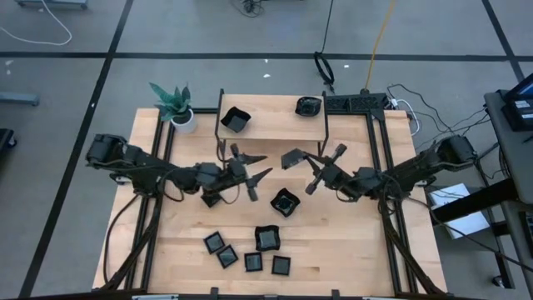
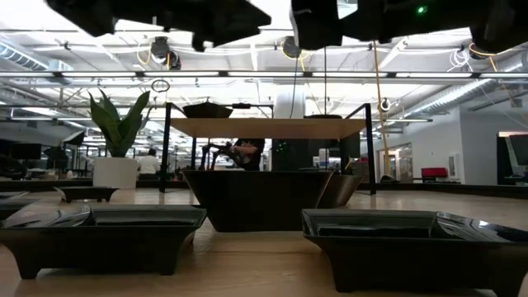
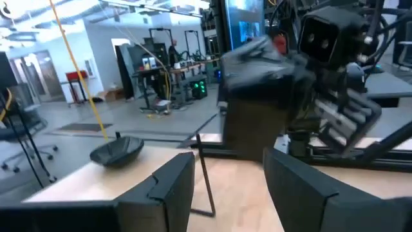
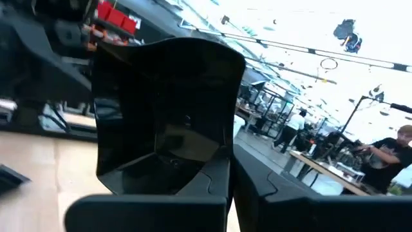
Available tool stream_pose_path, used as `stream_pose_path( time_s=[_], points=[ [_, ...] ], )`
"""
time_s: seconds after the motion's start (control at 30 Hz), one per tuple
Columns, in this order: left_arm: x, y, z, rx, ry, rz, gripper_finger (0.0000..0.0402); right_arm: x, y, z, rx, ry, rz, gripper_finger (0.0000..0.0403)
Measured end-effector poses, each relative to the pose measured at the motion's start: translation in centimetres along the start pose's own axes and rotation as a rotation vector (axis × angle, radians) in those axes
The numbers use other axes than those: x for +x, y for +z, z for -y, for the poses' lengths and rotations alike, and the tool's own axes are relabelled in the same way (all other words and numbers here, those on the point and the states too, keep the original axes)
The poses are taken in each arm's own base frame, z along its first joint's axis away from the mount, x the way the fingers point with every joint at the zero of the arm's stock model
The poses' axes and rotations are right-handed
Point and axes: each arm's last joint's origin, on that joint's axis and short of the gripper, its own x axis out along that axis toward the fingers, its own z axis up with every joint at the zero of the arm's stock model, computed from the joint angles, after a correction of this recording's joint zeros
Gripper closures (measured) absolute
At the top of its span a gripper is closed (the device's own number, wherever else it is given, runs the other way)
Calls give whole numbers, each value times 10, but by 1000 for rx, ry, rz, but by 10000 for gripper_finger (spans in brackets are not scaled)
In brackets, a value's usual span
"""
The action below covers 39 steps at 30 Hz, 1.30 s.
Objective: Pick & Place Mini shaped plates
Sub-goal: Stack the black distorted square plate on top of the other black distorted square plate on the shelf
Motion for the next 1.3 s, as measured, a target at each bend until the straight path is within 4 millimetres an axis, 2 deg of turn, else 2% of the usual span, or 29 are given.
stream_pose_path(
  time_s=[0.27, 0.4, 0.57, 0.73, 0.87, 1.0, 1.13, 1.3],
  points=[
    [25, 3, 14, 12, 4, 4, 215, 7, -1, 2, -7, 77, 92, 403],
    [31, 2, 19, -6, -1, 3, 215, 9, -1, 4, -22, 79, 109, 403],
    [28, 3, 25, -16, -11, -10, 215, 9, -2, 3, -75, 81, 108, 403],
    [19, 8, 35, 87, 54, -21, 215, 8, 2, 6, -77, 61, 129, 403],
    [16, 8, 40, 118, 43, -21, 215, 9, 3, 9, -82, 25, 133, 403],
    [16, 9, 39, 110, 42, -11, 215, 8, 4, 9, -37, 32, 140, 403],
    [24, 9, 28, 49, 56, 3, 215, 8, 5, 7, 12, 75, 167, 403],
    [32, 7, 18, 18, -53, 28, 215, 8, 4, 7, 12, 74, 157, 403]
  ],
)
